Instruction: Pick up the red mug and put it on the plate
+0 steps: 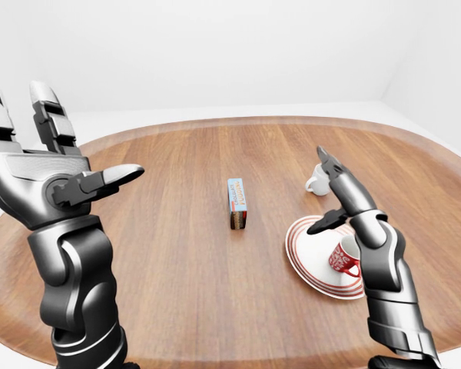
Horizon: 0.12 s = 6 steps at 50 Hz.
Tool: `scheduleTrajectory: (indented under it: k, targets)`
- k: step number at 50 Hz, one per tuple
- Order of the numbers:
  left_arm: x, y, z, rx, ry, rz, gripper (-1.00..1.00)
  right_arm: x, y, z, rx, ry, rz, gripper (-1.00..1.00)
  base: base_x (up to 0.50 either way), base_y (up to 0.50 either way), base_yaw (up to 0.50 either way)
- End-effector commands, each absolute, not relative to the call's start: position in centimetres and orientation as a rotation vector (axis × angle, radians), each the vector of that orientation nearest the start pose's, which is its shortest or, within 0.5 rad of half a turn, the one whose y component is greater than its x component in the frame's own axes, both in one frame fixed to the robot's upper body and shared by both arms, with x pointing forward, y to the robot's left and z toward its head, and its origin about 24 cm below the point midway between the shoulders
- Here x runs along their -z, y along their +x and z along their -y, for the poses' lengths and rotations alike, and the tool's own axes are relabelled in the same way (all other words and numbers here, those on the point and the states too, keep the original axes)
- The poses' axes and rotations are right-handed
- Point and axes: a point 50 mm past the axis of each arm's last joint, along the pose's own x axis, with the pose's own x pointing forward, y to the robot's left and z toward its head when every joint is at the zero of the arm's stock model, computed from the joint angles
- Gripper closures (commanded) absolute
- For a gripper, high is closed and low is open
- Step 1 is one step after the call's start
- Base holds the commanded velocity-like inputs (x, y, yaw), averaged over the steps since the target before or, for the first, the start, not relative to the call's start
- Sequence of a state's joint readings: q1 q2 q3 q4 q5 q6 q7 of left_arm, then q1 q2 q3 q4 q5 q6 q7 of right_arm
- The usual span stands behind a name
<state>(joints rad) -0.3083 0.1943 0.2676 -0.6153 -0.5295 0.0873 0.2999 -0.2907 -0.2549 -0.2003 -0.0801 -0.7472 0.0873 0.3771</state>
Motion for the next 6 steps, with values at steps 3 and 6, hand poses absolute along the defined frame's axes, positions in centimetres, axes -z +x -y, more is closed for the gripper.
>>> scheduleTrajectory:
  k: [3,6]
  targets:
    - [-24.5,23.0,-20.9,-0.177,-0.389,0.815,-1.0,-13.7,30.6,15.9,-0.19,-0.558,0.223,-1.0,0.0,0.0,0.0]
    - [-24.6,23.0,-20.9,-0.18,-0.389,0.815,-1.0,-13.4,30.8,15.5,-0.202,-0.553,0.216,-1.0,0.0,0.0,0.0]
